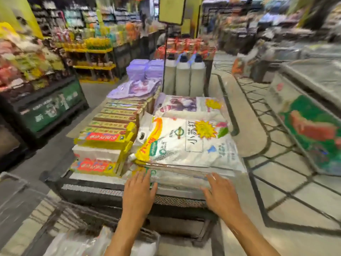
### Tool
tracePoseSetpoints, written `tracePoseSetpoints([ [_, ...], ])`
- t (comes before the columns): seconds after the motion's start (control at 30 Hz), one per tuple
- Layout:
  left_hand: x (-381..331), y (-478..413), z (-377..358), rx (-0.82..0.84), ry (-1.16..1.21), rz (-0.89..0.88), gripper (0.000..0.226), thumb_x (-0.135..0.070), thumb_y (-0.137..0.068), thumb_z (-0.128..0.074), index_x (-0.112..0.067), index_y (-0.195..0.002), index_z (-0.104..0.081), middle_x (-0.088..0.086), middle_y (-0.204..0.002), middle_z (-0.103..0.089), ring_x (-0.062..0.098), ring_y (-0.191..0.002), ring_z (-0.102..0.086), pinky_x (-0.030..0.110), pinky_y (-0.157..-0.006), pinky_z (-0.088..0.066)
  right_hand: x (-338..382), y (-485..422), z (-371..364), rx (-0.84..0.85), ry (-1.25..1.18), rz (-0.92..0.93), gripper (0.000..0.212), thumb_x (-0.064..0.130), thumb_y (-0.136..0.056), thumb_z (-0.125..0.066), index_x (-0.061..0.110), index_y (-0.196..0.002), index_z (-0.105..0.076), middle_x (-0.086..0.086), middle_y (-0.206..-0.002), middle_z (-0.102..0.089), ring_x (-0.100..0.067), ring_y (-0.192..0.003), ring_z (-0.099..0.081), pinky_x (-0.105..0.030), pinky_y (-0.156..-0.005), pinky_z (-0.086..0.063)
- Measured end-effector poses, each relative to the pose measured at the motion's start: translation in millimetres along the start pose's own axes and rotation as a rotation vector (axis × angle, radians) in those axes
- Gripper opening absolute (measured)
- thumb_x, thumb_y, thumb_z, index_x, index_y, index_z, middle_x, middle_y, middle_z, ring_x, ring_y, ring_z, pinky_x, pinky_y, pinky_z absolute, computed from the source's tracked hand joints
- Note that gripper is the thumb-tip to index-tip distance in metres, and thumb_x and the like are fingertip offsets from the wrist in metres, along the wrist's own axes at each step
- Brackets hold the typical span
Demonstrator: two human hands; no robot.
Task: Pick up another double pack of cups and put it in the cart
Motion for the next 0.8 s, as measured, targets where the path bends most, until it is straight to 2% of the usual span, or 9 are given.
tracePoseSetpoints([
  [0.1, -78.8, -8.0, -7.6, 0.001, 0.012, -0.196, 0.056, -0.047, -0.089, -0.041, -0.011, -0.121, -0.071, 0.011, -0.116, -0.073, 0.032, -0.107, -0.068, 0.045, -0.091, -0.054, -71.8, 47.3, 13.4, -0.054, -0.046, -0.192, 0.054, 0.049, -0.092, -0.041, 0.023, -0.137, -0.056, -0.004, -0.132, -0.063, -0.029, -0.115, -0.061, -0.043, -0.098, -0.047],
  [0.13, -107.5, -7.2, -10.1, 0.001, 0.023, -0.253, 0.052, -0.045, -0.093, -0.044, -0.013, -0.125, -0.069, 0.009, -0.120, -0.072, 0.031, -0.110, -0.067, 0.044, -0.093, -0.054, -97.2, 65.4, 16.9, -0.071, -0.061, -0.248, 0.054, 0.047, -0.093, -0.043, 0.020, -0.137, -0.057, -0.006, -0.133, -0.062, -0.030, -0.117, -0.061, -0.044, -0.100, -0.046],
  [0.27, -224.9, 12.3, -34.9, 0.043, 0.089, -0.471, 0.049, -0.044, -0.100, -0.052, -0.019, -0.141, -0.057, 0.004, -0.140, -0.060, 0.027, -0.127, -0.057, 0.044, -0.103, -0.046, -194.1, 155.0, 26.7, -0.078, -0.083, -0.524, 0.061, 0.051, -0.100, -0.042, 0.019, -0.152, -0.042, -0.009, -0.154, -0.044, -0.029, -0.138, -0.045, -0.042, -0.117, -0.030],
  [0.47, -411.1, 97.8, -76.4, 0.136, 0.170, -0.816, 0.054, -0.045, -0.101, -0.050, -0.020, -0.148, -0.048, 0.004, -0.150, -0.052, 0.028, -0.137, -0.049, 0.045, -0.112, -0.039, -314.7, 318.7, 39.8, -0.110, -0.144, -0.906, 0.062, 0.053, -0.104, -0.032, 0.024, -0.158, -0.028, -0.006, -0.165, -0.025, -0.025, -0.149, -0.029, -0.039, -0.124, -0.013],
  [0.57, -484.2, 159.5, -97.1, 0.183, 0.225, -0.967, 0.052, -0.042, -0.098, -0.056, -0.018, -0.144, -0.054, 0.005, -0.144, -0.058, 0.027, -0.132, -0.054, 0.044, -0.109, -0.042, -361.4, 398.7, 36.4, -0.121, -0.155, -1.050, 0.061, 0.053, -0.103, -0.034, 0.025, -0.157, -0.031, -0.005, -0.164, -0.027, -0.025, -0.148, -0.032, -0.039, -0.122, -0.017],
  [0.7, -568.9, 230.7, -110.8, 0.243, 0.205, -1.051, 0.056, -0.049, -0.102, -0.043, -0.024, -0.152, -0.043, -0.001, -0.153, -0.048, 0.022, -0.141, -0.044, 0.039, -0.116, -0.034, -409.2, 490.1, 33.5, -0.128, -0.187, -1.229, 0.059, 0.054, -0.103, -0.035, 0.028, -0.156, -0.032, -0.003, -0.163, -0.029, -0.022, -0.148, -0.032, -0.039, -0.122, -0.017],
  [0.8, -623.9, 271.3, -119.5, 0.270, 0.228, -1.146, 0.055, -0.048, -0.102, -0.044, -0.023, -0.151, -0.044, -0.001, -0.150, -0.051, 0.022, -0.138, -0.048, 0.040, -0.114, -0.037, -435.9, 547.1, 35.4, -0.144, -0.206, -1.357, 0.059, 0.054, -0.103, -0.034, 0.028, -0.156, -0.031, -0.003, -0.164, -0.028, -0.022, -0.150, -0.028, -0.039, -0.122, -0.017],
])
Point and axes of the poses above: each hand's wrist, its own y-axis away from the middle knuckle, its own z-axis out of the back of the hand, x = y × z, the point moved 1 cm from there along -y, towards the middle knuckle
